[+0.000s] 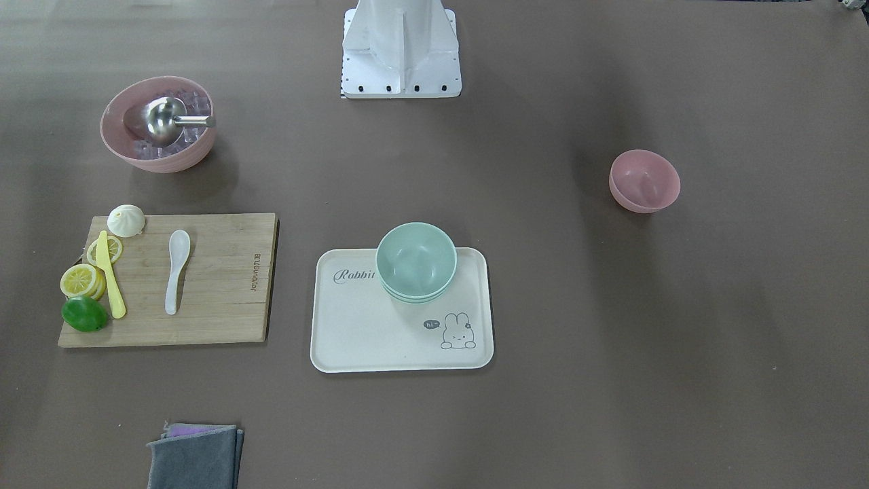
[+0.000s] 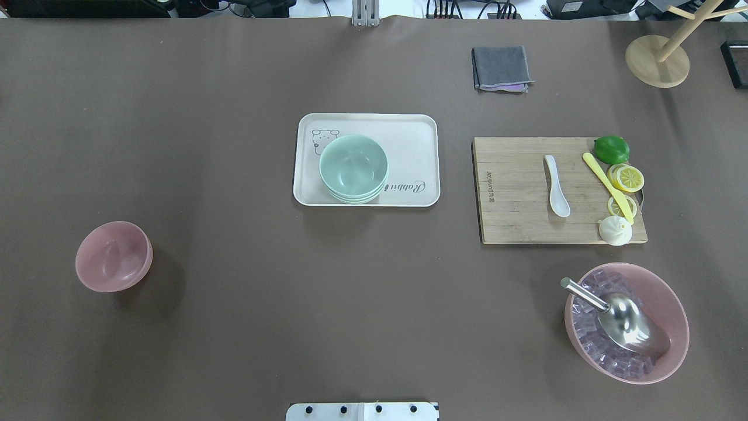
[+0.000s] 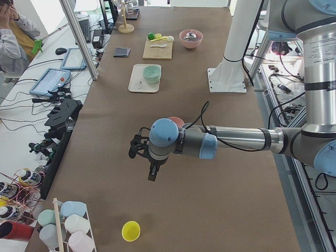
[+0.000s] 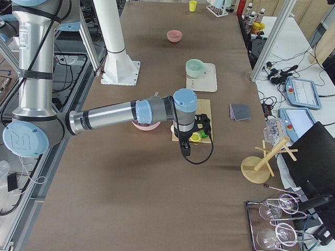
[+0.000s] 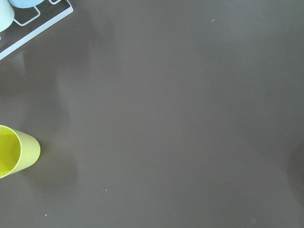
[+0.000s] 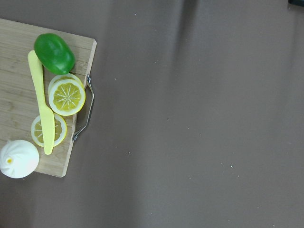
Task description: Stack pink bowl on green and place spoon
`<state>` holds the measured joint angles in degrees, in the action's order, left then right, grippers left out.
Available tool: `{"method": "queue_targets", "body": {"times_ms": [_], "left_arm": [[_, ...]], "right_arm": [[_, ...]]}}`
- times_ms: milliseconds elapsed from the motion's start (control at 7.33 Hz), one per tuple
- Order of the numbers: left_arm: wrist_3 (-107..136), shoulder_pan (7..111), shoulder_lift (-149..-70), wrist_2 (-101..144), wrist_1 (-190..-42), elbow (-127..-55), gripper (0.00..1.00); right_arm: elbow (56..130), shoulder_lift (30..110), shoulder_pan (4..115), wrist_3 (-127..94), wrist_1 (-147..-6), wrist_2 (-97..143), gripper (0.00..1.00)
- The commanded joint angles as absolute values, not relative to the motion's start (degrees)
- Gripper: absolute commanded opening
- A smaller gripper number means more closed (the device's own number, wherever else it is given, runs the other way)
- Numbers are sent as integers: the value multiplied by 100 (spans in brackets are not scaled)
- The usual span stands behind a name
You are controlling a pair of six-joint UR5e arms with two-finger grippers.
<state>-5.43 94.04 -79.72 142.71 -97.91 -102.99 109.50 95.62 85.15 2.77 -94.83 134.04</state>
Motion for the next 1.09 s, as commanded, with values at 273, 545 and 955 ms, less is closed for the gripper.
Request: {"method": "queue_targets", "body": {"times_ms": [273, 545, 955], "left_arm": [[-492, 9396, -7726, 14625, -10517, -10266, 98], [-240, 9378, -7629, 14660, -10635, -10266, 98], [52, 9001, -7673, 14616, -10696, -10266, 96]], "right_arm": [[10995, 9519, 8298, 212, -9466, 13543, 100], [11030, 9527, 8209, -244, -9466, 13597, 100], [10969, 9186, 7351, -2328, -8504, 13597, 100]]}}
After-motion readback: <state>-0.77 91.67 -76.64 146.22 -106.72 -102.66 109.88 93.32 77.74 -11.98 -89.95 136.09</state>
